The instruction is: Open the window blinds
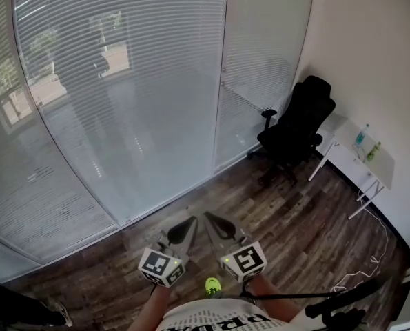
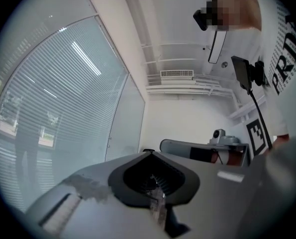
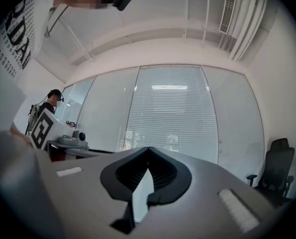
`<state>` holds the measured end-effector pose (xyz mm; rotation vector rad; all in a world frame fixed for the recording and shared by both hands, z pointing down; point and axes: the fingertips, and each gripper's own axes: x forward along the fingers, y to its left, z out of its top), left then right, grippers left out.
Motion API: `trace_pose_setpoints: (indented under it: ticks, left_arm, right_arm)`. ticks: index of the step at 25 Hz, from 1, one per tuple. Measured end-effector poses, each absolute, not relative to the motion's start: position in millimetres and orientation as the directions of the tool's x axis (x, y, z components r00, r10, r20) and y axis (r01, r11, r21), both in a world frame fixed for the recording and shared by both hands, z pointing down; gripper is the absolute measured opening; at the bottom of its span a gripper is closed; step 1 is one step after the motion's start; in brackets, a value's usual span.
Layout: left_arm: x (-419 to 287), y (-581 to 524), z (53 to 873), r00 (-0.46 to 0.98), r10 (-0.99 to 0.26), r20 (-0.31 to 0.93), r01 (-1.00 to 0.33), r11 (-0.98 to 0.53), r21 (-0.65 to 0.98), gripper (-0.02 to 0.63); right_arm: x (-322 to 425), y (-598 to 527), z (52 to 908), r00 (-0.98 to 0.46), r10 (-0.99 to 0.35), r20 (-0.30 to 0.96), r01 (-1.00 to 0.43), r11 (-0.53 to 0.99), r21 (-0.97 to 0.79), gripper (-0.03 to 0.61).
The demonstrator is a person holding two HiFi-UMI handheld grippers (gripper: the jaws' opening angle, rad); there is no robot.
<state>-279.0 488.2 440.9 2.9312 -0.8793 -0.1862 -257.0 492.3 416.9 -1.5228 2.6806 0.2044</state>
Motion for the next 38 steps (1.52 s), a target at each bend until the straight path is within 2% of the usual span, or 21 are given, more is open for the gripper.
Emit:
trace_pose_setpoints:
  ticks: [8,18,33,38]
  left_arm:
    - [-204,416,440,0.829,-0.554,-0.073,-0.547,-0.831,0.099,-0.008]
    - [-160,372,448,0.826,-0.559,-0.066,-0.554,-0.828,0.083,-0.008]
    - [-144,262,454,0.835,-0.547,-0.052,-0.541,-0.835,0.094,-0.008]
    - [-139,203,430,0.836,-0.542,-0.085,-0.535,-0.84,0.089,-0.008]
  right_arm:
    - [-188,420,419,-0.524,-0.846,-0.097,-0.851,0.519,0.08,0.008]
    - [-139,375,432,-0.514,-0.854,-0.08,-0.858,0.511,0.052,0.008]
    - [-122,265,435,-0.513,-0.855,-0.072,-0.858,0.512,0.037,0.008]
    - [-118,207,414,-0.502,-0.862,-0.075,-0.865,0.5,0.046,0.008]
